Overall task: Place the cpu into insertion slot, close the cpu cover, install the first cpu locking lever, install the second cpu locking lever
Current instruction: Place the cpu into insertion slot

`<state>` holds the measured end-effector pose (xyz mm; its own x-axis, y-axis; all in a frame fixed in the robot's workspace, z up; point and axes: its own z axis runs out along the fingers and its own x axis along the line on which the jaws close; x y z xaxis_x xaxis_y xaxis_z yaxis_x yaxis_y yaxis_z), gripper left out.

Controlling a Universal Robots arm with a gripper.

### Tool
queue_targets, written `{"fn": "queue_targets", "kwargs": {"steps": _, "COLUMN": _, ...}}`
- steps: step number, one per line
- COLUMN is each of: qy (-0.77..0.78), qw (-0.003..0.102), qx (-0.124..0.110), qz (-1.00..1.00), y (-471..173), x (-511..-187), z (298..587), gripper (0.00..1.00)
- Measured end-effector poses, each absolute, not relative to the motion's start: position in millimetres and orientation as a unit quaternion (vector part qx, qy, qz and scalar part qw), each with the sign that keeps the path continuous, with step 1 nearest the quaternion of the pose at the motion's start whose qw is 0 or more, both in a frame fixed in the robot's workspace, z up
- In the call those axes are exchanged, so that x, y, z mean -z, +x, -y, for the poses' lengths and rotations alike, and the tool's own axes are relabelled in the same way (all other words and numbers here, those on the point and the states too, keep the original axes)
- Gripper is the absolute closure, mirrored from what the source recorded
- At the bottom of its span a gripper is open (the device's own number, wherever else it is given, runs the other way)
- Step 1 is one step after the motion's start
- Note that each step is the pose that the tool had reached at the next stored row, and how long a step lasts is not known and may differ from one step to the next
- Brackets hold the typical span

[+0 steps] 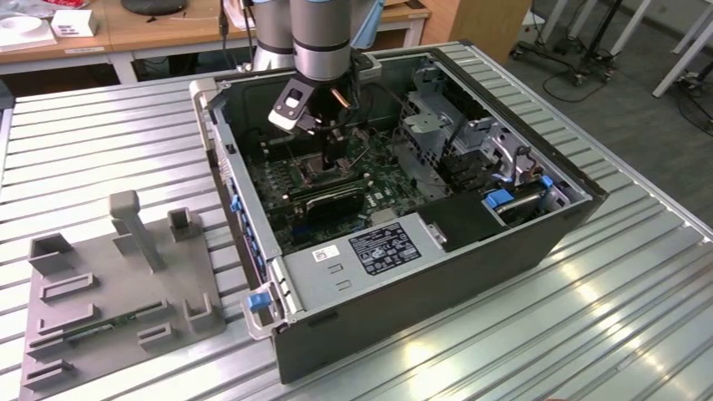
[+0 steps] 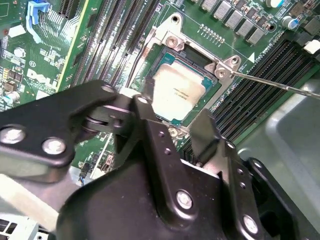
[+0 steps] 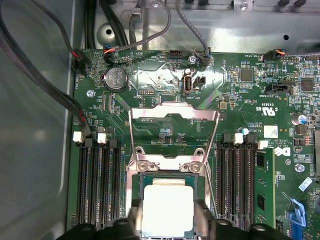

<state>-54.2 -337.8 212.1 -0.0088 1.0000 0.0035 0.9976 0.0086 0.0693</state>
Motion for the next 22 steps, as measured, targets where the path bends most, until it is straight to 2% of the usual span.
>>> {"fn": "queue_targets", "kwargs": {"steps": 2, "qy": 0.704, "qw": 0.023, "qx": -0.026, "qz": -0.710, "y": -54.2, "x": -212.1, "z": 337.8, "gripper": 0.53}}
{"fn": "queue_targets", "kwargs": {"steps": 3, "qy": 0.704, "qw": 0.023, "qx": -0.026, "qz": -0.710, "y": -54.2, "x": -212.1, "z": 337.8, "gripper": 0.53}}
{"fn": "queue_targets", "kwargs": {"steps": 5, "qy": 0.704, "qw": 0.023, "qx": -0.026, "qz": -0.710, "y": -54.2, "x": -212.1, "z": 337.8, "gripper": 0.64}}
{"fn": "queue_targets", "kwargs": {"steps": 6, "qy": 0.704, "qw": 0.023, "qx": -0.026, "qz": -0.710, "y": -54.2, "x": -212.1, "z": 337.8, "gripper": 0.64}}
{"fn": "queue_targets", "kwargs": {"steps": 8, "qy": 0.704, "qw": 0.023, "qx": -0.026, "qz": -0.710, "y": -54.2, "x": -212.1, "z": 337.8, "gripper": 0.76}}
{"fn": "queue_targets", "kwargs": {"steps": 9, "qy": 0.704, "qw": 0.023, "qx": -0.026, "qz": -0.710, "y": -54.2, "x": -212.1, "z": 337.8, "gripper": 0.76}}
{"fn": "queue_targets", "kwargs": {"steps": 11, "qy": 0.704, "qw": 0.023, "qx": -0.026, "qz": -0.710, "y": -54.2, "x": -212.2, "z": 337.8, "gripper": 0.87}}
{"fn": "queue_targets", "kwargs": {"steps": 18, "qy": 0.704, "qw": 0.023, "qx": -0.026, "qz": -0.710, "y": -54.2, "x": -212.2, "z": 337.8, "gripper": 0.90}}
{"fn": "queue_targets", "kwargs": {"steps": 22, "qy": 0.704, "qw": 0.020, "qx": -0.022, "qz": -0.710, "y": -54.0, "x": -212.3, "z": 337.8, "gripper": 0.90}}
